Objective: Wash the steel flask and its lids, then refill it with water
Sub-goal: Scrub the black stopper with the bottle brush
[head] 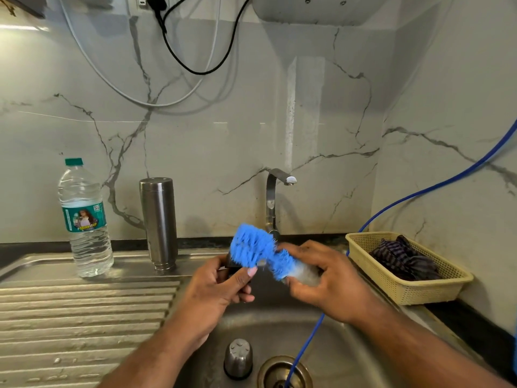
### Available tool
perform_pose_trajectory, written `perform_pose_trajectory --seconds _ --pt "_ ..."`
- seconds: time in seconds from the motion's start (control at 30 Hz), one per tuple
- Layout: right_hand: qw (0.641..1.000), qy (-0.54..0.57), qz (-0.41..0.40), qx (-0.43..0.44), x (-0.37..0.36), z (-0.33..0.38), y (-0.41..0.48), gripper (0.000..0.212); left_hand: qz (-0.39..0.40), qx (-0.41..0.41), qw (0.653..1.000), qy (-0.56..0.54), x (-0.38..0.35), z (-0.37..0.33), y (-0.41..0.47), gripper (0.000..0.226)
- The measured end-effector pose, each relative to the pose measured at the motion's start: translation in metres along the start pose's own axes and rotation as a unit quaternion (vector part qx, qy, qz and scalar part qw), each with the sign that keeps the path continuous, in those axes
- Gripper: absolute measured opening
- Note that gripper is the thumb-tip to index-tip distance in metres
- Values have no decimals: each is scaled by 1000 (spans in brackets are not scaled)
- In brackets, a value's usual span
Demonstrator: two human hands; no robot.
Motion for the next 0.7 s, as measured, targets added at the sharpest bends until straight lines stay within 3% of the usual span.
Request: perform_pose_trajectory --seconds 0.1,0.23,0.4,0.57,0.7 --pt "999 1 -30 -46 6 -10 1 57 -6 -3 1000 -29 2 0 2 38" --pt "1000 9 11 10 -2 3 -2 55 12 -9 1000 -8 1 1 0 40" --pt "999 11 -30 -27 10 -13 2 51 9 -16 1000 -3 4 0 2 40" --pt "998 -52 8 39 -5 10 -1 54 75 -42 992 93 -2 -1 -4 29" --pt "999 -25 -37 -8 12 -12 4 52 41 -32 996 71 6 -2 1 49"
Point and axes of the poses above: each hand's wrist, its own y-axis towards the middle knuckle, its own x-axis out of the back of the hand, z = x × y, the point moved 2 cm from there along y, towards the middle knuckle, and after that the axes turned 9 degrees about -x, right-handed, at the moved point
